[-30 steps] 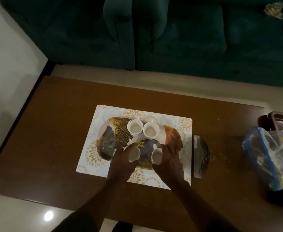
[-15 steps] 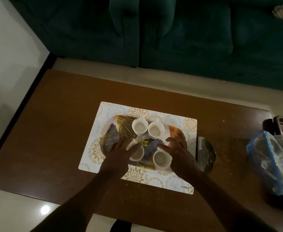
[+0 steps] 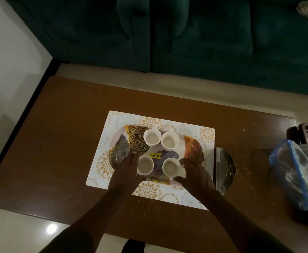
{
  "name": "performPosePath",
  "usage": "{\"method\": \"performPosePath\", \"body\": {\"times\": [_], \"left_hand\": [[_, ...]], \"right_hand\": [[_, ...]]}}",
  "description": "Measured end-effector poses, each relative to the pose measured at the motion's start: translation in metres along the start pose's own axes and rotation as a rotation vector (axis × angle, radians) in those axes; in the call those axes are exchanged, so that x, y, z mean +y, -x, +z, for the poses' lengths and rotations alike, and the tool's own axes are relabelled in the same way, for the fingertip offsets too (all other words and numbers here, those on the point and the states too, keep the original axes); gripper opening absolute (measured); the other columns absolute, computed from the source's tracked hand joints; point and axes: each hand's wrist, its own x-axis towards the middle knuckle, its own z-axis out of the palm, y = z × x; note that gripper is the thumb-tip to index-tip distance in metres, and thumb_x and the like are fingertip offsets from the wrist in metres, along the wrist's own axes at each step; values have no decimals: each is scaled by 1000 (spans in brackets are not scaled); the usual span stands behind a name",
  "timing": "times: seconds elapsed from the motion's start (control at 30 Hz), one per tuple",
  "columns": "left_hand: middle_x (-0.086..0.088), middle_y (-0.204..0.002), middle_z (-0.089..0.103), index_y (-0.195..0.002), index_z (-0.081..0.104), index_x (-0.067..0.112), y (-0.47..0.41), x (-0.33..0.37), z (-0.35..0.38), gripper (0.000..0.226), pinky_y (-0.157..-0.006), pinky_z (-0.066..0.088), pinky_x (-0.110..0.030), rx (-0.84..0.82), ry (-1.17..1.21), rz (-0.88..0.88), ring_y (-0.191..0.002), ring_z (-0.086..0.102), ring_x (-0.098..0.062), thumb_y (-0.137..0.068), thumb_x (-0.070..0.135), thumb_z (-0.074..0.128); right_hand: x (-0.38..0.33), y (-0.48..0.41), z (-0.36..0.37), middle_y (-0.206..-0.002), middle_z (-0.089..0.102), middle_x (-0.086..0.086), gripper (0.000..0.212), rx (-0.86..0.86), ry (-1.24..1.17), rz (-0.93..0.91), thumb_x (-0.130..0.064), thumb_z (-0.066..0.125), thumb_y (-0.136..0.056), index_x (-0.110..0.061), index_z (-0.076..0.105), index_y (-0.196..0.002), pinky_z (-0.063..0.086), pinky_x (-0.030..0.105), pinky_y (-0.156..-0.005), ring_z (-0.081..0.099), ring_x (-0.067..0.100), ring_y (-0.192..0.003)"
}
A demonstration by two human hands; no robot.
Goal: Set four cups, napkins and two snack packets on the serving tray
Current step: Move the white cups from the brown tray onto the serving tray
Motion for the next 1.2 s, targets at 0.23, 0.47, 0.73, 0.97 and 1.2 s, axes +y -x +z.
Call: {"method": "performPosePath", "body": {"times": [0.23,0.47,0.73,0.97,1.2], "left_hand": [[-7,-143,45,-146,37,18,3,-7,0,74,-101,44,-40,-44,47,-51,-133,42,-25,-82,21,74],[-5,-123,63,-132,48,22,0,-2,2,64,-88,52,-39,-23,143,-143,-113,59,-23,-76,31,78],[-3,-116,68,-129,49,22,-2,15,13,62,-84,57,-41,122,302,-213,-105,65,-20,-75,26,80],[-10,-105,70,-135,44,21,-1,27,25,57,-75,46,-26,209,324,-311,-97,68,-26,-84,11,69],[-11,-109,69,-134,47,18,-10,27,20,54,-83,51,-34,207,329,-304,-101,66,-27,-85,10,68]], "right_hand": [[-25,14,20,-101,74,5,45,129,-222,128,-27,72,-82,-13,53,-121,53,22,-72,70,17,-88],[-35,16,24,-90,76,5,47,120,-272,186,-23,70,-84,-11,49,-124,55,28,-71,71,16,-77],[-57,19,36,-83,75,7,49,215,-466,315,-18,77,-78,-9,51,-119,56,27,-71,66,9,-68],[-69,12,43,-90,75,13,49,243,-684,536,-15,76,-78,-8,47,-116,57,37,-77,72,25,-81],[-69,3,42,-90,76,11,46,311,-663,529,-16,77,-76,-7,51,-114,53,27,-74,71,21,-83]]}}
